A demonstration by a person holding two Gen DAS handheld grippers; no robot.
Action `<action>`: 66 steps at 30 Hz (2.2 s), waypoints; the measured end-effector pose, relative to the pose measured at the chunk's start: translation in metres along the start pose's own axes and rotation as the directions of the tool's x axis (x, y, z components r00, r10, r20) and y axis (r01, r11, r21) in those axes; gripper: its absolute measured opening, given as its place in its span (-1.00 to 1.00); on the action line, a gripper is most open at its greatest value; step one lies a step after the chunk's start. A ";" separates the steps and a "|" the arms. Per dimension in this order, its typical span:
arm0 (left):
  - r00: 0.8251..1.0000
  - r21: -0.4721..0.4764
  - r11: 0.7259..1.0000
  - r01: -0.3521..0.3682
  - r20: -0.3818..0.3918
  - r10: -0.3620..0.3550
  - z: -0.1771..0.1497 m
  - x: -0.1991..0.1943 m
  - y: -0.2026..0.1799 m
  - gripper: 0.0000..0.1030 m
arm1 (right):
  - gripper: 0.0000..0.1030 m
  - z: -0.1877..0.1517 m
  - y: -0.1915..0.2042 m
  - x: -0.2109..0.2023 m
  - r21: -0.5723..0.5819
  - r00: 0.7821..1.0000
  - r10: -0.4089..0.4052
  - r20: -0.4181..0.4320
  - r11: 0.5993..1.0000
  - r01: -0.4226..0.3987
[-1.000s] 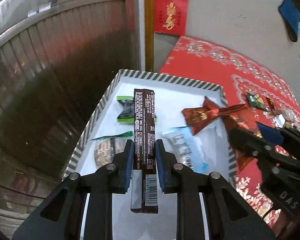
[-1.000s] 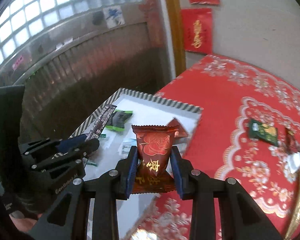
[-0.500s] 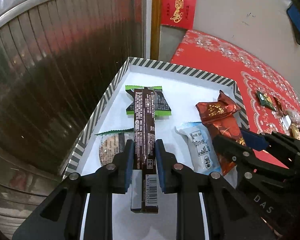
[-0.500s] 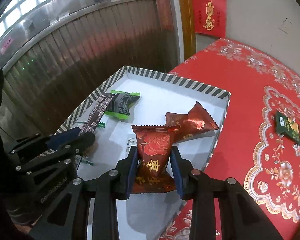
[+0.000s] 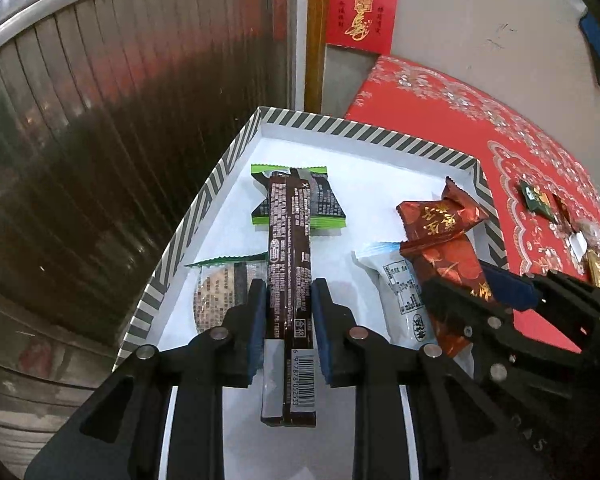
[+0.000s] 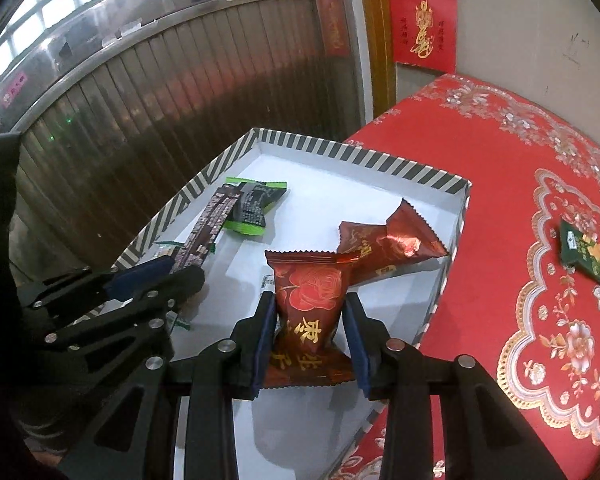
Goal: Organize snacks
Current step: 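Open both tools to drop the chocolate bar and red snack in the tray, then move both tools back toward the green packet and gold foil bar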
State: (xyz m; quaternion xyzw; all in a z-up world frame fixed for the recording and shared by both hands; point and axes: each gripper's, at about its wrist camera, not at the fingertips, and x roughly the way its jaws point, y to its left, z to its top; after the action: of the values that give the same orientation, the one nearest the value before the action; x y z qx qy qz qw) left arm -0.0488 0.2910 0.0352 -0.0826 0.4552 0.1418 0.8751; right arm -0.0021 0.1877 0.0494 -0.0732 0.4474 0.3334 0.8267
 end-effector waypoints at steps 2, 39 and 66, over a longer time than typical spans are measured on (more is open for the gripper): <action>1.000 0.001 1.000 -0.014 -0.004 0.014 0.000 0.000 -0.001 -0.51 | -0.12 -0.001 0.001 -0.003 0.001 1.000 0.002 0.012 1.000 -0.002; 0.983 0.153 0.975 0.161 0.064 -0.172 -0.002 -0.054 -0.131 0.41 | 0.63 -0.097 -0.133 -0.158 0.229 0.974 -0.156 0.161 0.966 0.117; 0.937 0.739 0.580 0.344 -0.231 -0.261 0.061 0.041 -0.315 0.40 | 0.73 -0.158 -0.254 -0.201 0.457 0.962 -0.249 0.108 0.872 0.174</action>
State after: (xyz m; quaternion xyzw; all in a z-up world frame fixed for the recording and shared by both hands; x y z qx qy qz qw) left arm 0.1227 0.0168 0.0408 0.2148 0.4928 -0.2209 0.8138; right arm -0.0303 -0.1710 0.0698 0.0959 0.4313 0.1348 0.8869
